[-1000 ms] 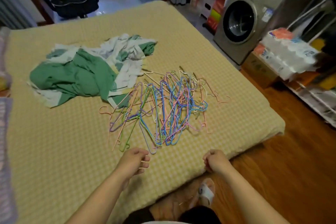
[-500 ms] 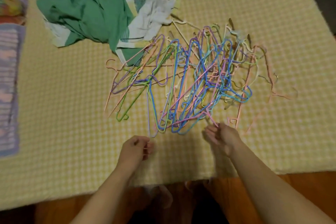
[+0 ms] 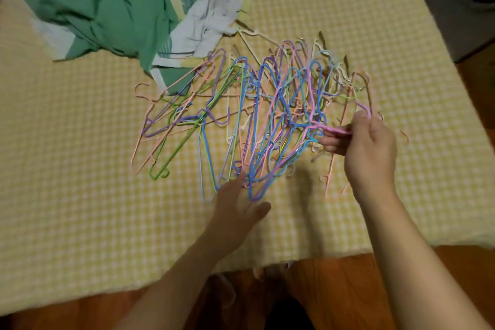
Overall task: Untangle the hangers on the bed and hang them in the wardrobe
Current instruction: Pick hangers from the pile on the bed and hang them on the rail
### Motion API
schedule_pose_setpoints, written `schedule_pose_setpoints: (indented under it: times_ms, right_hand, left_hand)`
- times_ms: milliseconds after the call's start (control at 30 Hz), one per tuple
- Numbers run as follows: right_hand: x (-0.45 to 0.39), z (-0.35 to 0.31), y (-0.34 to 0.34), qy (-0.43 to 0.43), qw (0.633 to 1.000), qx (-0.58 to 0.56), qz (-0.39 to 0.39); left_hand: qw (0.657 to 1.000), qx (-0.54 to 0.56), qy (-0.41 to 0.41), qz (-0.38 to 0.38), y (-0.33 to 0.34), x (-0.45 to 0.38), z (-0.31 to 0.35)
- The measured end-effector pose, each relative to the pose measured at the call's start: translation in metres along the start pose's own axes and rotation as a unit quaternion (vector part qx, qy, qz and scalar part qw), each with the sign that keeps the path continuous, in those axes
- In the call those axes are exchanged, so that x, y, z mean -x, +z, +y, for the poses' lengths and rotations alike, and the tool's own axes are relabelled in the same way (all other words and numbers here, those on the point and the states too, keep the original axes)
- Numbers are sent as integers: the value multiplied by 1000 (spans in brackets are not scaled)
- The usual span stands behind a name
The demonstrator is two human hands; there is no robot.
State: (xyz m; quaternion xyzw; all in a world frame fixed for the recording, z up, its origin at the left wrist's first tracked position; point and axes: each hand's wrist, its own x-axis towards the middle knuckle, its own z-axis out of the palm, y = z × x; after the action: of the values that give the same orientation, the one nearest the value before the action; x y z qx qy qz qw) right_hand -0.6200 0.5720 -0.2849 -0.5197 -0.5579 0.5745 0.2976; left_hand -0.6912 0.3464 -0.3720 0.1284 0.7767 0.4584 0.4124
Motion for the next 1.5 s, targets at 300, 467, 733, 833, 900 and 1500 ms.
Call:
schedule_pose_setpoints:
  times_ms: [300, 467, 733, 833, 900, 1500]
  right_hand:
    - [49, -12, 70, 33, 988, -42, -146]
    - [66, 34, 101, 134, 954, -20, -269]
    - [88, 121, 170, 185, 877, 234, -376]
    - [106, 138, 212, 161, 826, 321, -435]
    - [115, 155, 258, 80, 780, 398, -475]
    - [123, 202, 471, -215, 578, 700, -361]
  left_hand:
    - [974, -144, -14, 175, -73, -7, -17]
    - [955, -159, -115, 222, -129, 17, -64]
    - [907, 54, -252, 334, -191, 34, -171]
    - [892, 81, -249, 368, -209, 36, -169]
    - [889, 97, -247, 373, -228, 31, -172]
    - [876, 145, -277, 367, -303, 59, -213]
